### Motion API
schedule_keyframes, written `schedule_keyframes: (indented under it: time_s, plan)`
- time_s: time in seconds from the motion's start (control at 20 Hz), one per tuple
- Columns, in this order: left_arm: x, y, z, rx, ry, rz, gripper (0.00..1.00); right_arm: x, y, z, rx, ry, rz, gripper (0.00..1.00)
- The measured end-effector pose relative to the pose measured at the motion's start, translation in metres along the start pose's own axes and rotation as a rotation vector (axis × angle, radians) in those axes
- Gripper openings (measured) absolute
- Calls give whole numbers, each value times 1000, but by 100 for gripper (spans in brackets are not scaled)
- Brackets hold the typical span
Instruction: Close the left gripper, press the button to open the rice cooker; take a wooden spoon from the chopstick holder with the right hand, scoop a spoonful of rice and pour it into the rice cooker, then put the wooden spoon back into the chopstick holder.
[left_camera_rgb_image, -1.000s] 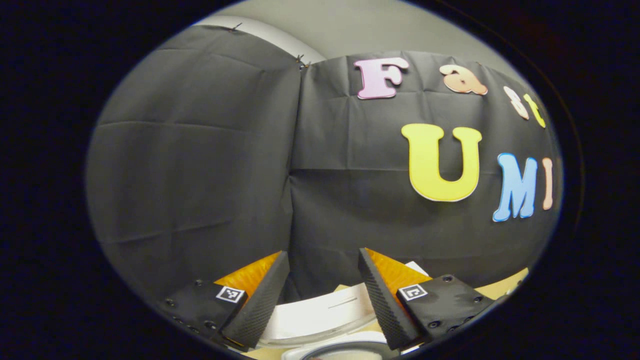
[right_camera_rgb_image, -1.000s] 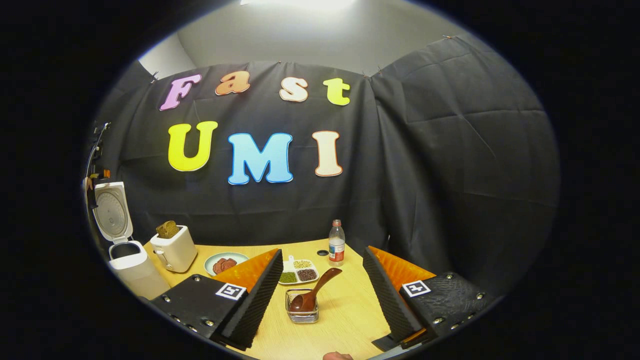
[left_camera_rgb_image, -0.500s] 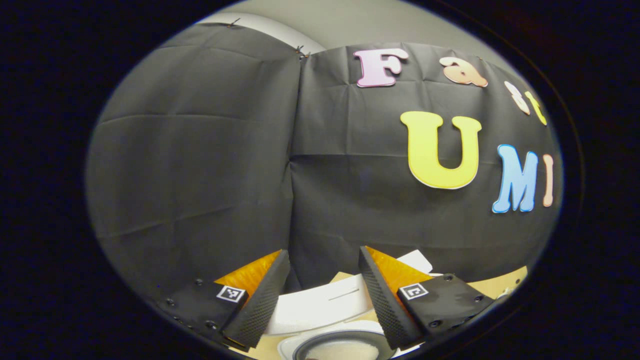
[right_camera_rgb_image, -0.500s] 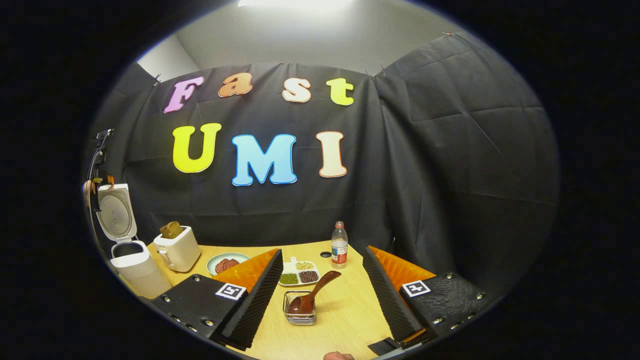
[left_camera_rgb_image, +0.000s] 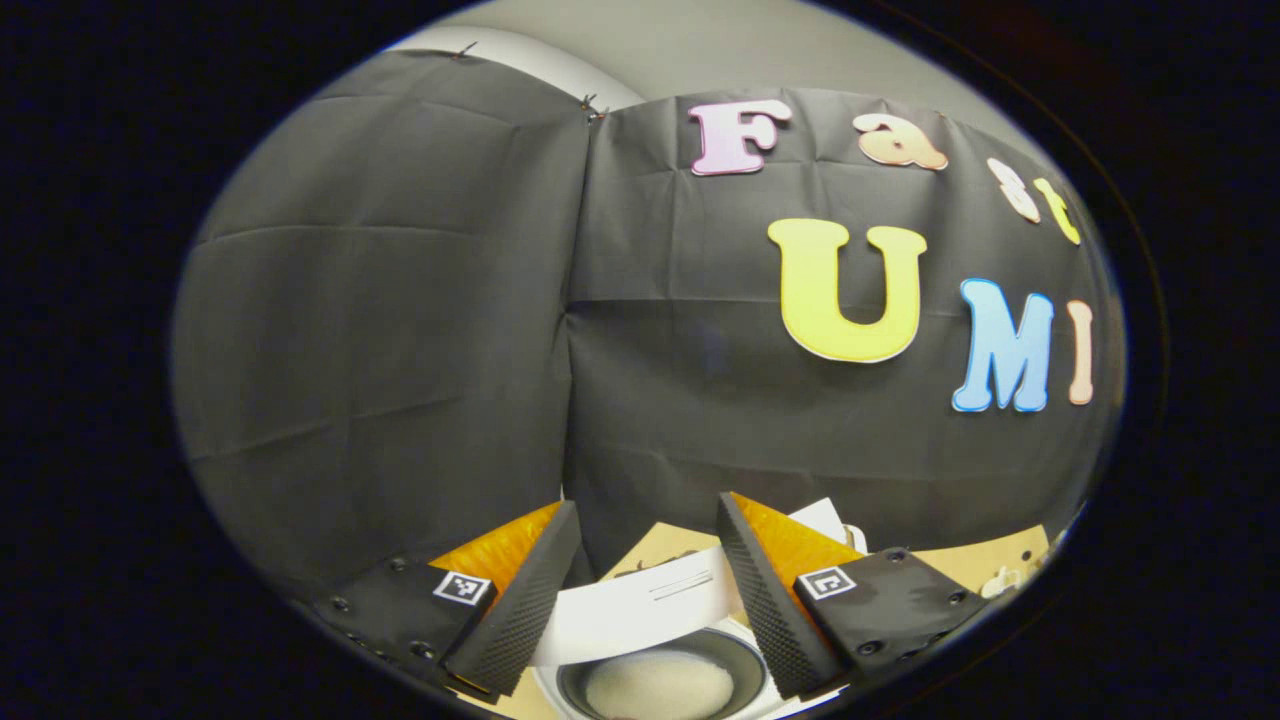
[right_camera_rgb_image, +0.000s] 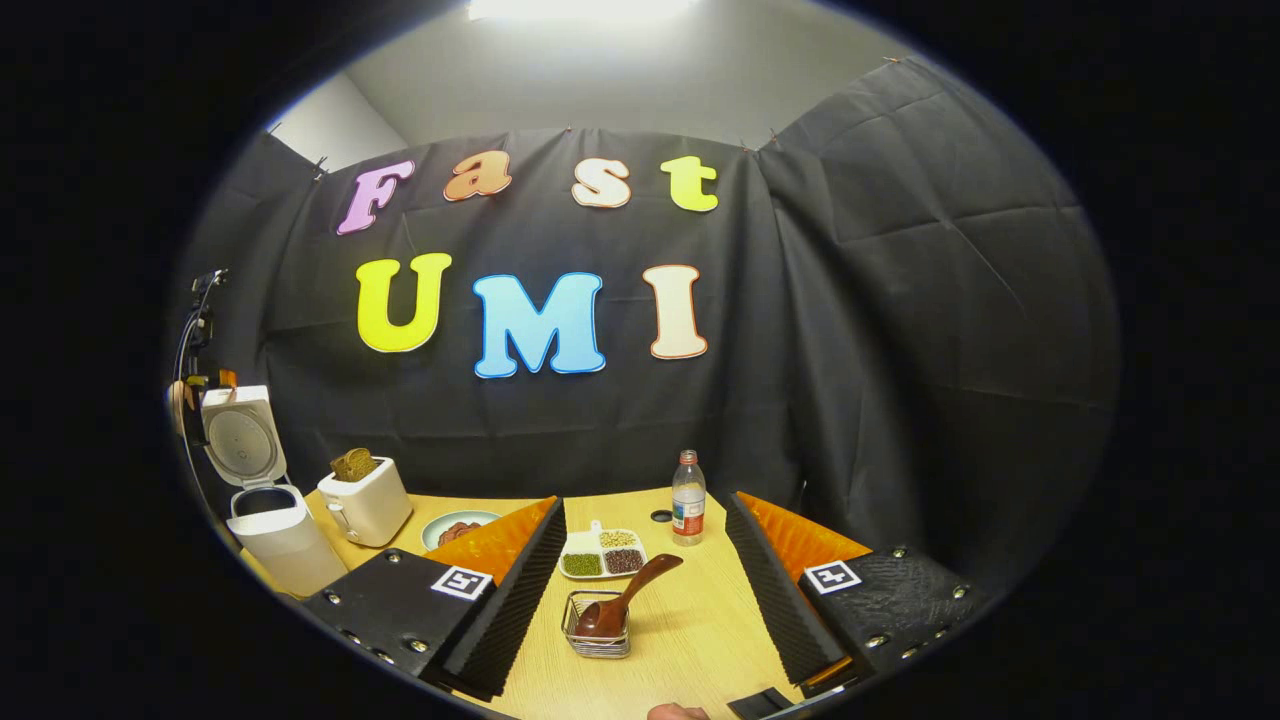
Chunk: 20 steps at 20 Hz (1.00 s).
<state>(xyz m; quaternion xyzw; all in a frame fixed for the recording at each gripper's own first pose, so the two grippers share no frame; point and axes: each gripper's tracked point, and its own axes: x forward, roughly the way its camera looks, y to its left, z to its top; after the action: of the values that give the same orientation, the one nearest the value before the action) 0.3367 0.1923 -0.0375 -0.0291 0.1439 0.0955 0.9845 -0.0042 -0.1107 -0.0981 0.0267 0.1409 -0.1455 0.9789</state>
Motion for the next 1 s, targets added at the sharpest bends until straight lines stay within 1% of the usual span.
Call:
schedule_keyframes:
  time_s: [0.05,0.15,0.3,0.5,0.8,1.0]
  plan:
    - [-6,-3,-5,-1,5,-5,93,0,-2,1,-1,0,6,98]
    - [-17,-8,-15,-4,16,-16,99,2,-4,3,-4,-4,17,98]
    - [-34,-19,-33,-8,34,-33,95,5,-10,6,-9,-5,35,98]
    - [-51,-35,-63,-20,73,-42,95,11,-17,9,-15,-7,58,98]
    - [-78,-42,-90,-19,104,-36,95,18,-22,6,-22,0,91,98]
    - [-93,-53,-122,-16,143,-41,96,22,-26,4,-18,6,100,98]
